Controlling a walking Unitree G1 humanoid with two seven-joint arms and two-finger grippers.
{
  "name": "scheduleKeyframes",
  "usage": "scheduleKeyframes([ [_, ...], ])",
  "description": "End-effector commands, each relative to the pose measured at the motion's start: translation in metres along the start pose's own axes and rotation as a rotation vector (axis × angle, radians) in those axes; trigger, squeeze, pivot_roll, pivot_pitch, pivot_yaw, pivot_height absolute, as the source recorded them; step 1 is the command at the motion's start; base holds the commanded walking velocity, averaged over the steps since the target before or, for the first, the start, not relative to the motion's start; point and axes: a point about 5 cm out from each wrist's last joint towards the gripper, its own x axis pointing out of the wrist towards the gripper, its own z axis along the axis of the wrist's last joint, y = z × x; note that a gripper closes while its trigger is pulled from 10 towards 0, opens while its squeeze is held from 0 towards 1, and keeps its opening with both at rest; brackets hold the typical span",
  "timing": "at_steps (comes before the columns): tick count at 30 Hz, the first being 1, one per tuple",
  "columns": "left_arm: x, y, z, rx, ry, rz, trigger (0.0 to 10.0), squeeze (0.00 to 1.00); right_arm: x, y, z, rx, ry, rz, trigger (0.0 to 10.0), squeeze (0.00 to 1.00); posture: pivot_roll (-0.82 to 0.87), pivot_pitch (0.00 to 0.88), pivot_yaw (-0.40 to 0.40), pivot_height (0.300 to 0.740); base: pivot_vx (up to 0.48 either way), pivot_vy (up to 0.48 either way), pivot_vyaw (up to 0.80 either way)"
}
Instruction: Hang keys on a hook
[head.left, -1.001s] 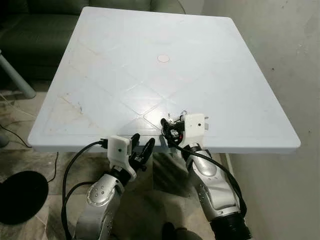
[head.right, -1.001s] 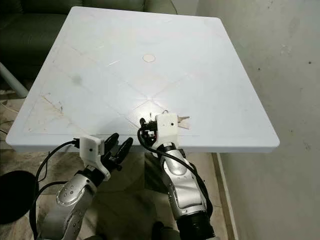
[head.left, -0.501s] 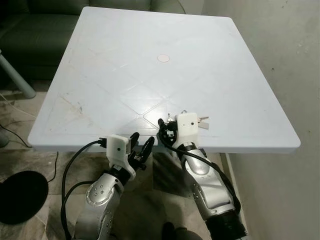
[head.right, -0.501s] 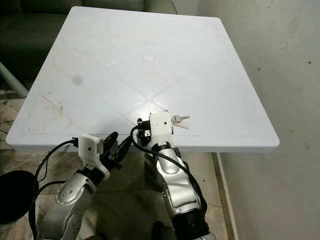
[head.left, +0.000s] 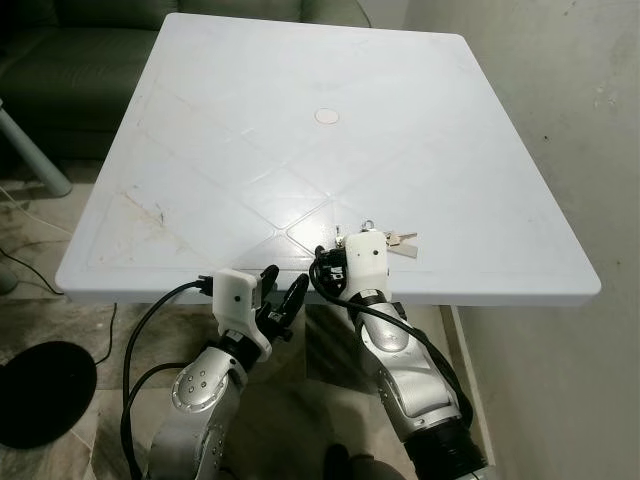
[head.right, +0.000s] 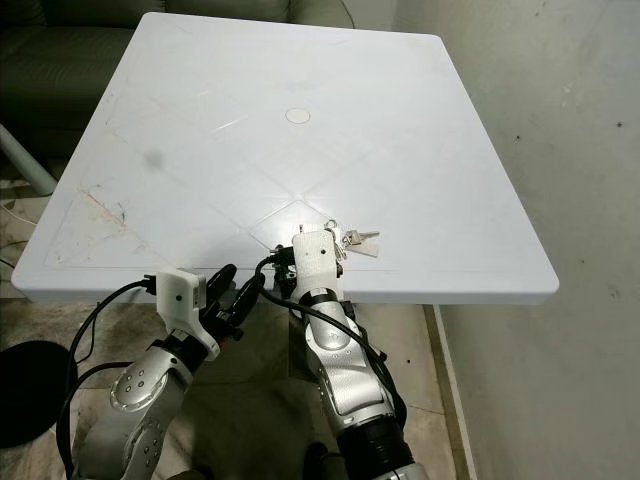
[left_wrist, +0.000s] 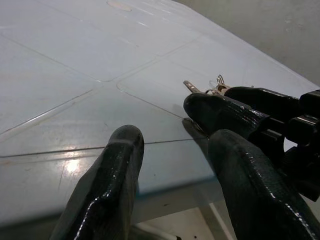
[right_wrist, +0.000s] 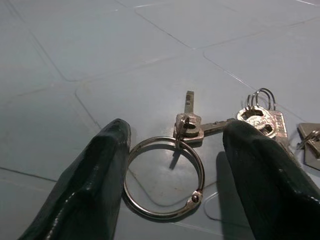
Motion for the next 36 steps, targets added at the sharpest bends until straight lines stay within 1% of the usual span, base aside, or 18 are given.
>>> scheduleKeyframes([
  [1, -0.002, -0.001, 0.001, -0.002, -0.001, 0.003, 10.0, 0.00, -0.008, 0.027, -0.012, 0.061, 0.049, 0.039, 5.9, 0.00, 0.09, 0.225, -0.080, 0.740, 0.000, 0.000, 0.00],
  [4, -0.002, -0.001, 0.001, -0.003, 0.000, 0.003, 10.0, 0.00, -0.009, 0.029, -0.012, 0.065, 0.050, 0.041, 6.2, 0.00, 0.09, 0.227, -0.077, 0.740, 0.000, 0.000, 0.00],
  [5, -0.002, -0.002, 0.001, -0.002, 0.002, 0.002, 10.0, 0.00, -0.009, 0.030, -0.012, 0.071, 0.048, 0.043, 4.5, 0.00, 0.09, 0.227, -0.077, 0.740, 0.000, 0.000, 0.00],
  [8, -0.003, -0.002, 0.000, -0.001, 0.003, 0.003, 10.0, 0.00, -0.009, 0.032, -0.012, 0.076, 0.041, 0.040, 3.5, 0.00, 0.09, 0.228, -0.076, 0.740, 0.000, 0.000, 0.00],
  [9, -0.002, -0.001, 0.001, -0.001, 0.003, 0.005, 10.0, 0.00, -0.009, 0.032, -0.011, 0.081, 0.036, 0.037, 0.0, 0.00, 0.09, 0.228, -0.077, 0.740, 0.000, 0.000, 0.00],
  [10, -0.002, -0.001, 0.001, -0.001, 0.003, 0.006, 10.0, 0.00, -0.009, 0.032, -0.010, 0.084, 0.033, 0.034, 0.0, 0.00, 0.09, 0.228, -0.077, 0.740, 0.000, 0.000, 0.00],
  [11, -0.002, -0.001, 0.001, 0.000, 0.002, 0.008, 10.0, 0.00, -0.009, 0.032, -0.010, 0.095, 0.034, 0.036, 1.2, 0.00, 0.09, 0.227, -0.078, 0.740, 0.000, 0.000, 0.00],
  [13, -0.002, -0.001, 0.001, 0.000, 0.002, 0.008, 10.0, 0.00, -0.009, 0.032, -0.010, 0.095, 0.034, 0.036, 1.2, 0.00, 0.09, 0.227, -0.078, 0.740, 0.000, 0.000, 0.00],
  [14, -0.003, 0.000, 0.001, 0.000, 0.002, 0.010, 10.0, 0.00, -0.009, 0.032, -0.009, 0.098, 0.032, 0.033, 0.4, 0.00, 0.09, 0.229, -0.078, 0.740, 0.000, 0.000, 0.00],
  [16, -0.003, 0.002, 0.001, -0.002, 0.000, 0.018, 10.0, 0.00, -0.009, 0.031, -0.010, 0.095, 0.039, 0.025, 2.3, 0.00, 0.09, 0.229, -0.077, 0.740, 0.000, 0.000, 0.00],
  [22, -0.004, 0.001, 0.002, -0.004, -0.002, 0.021, 10.0, 0.00, -0.009, 0.033, -0.010, 0.096, 0.036, 0.025, 0.9, 0.00, 0.09, 0.230, -0.078, 0.740, 0.000, 0.000, 0.00],
  [25, -0.004, 0.001, 0.001, -0.001, 0.002, 0.025, 10.0, 0.00, -0.010, 0.036, -0.011, 0.083, 0.040, 0.030, 1.5, 0.00, 0.10, 0.233, -0.080, 0.740, 0.000, 0.000, 0.00],
  [27, -0.005, 0.001, 0.001, 0.000, 0.004, 0.027, 10.0, 0.00, -0.011, 0.037, -0.012, 0.083, 0.041, 0.030, 3.1, 0.00, 0.10, 0.234, -0.081, 0.740, 0.000, 0.000, 0.00],
  [28, -0.005, 0.001, 0.001, 0.000, 0.004, 0.027, 10.0, 0.00, -0.011, 0.037, -0.012, 0.083, 0.041, 0.030, 3.1, 0.00, 0.10, 0.234, -0.081, 0.740, 0.000, 0.000, 0.00],
  [29, -0.006, 0.001, 0.001, -0.001, 0.005, 0.030, 10.0, 0.00, -0.011, 0.038, -0.014, 0.084, 0.051, 0.029, 4.4, 0.00, 0.10, 0.238, -0.082, 0.740, 0.000, 0.000, 0.00],
  [33, -0.006, 0.001, 0.001, -0.001, 0.005, 0.034, 10.0, 0.00, -0.011, 0.038, -0.014, 0.078, 0.056, 0.025, 4.9, 0.00, 0.10, 0.239, -0.084, 0.740, 0.000, 0.000, 0.00],
  [35, -0.006, 0.001, 0.001, -0.004, 0.004, 0.036, 10.0, 0.00, -0.010, 0.039, -0.015, 0.071, 0.067, 0.022, 9.0, 0.00, 0.10, 0.239, -0.084, 0.740, 0.000, 0.000, 0.00],
  [36, -0.006, 0.001, 0.001, -0.004, 0.005, 0.036, 10.0, 0.00, -0.010, 0.039, -0.016, 0.068, 0.075, 0.020, 10.0, 0.00, 0.10, 0.239, -0.084, 0.740, 0.000, 0.000, 0.00],
])
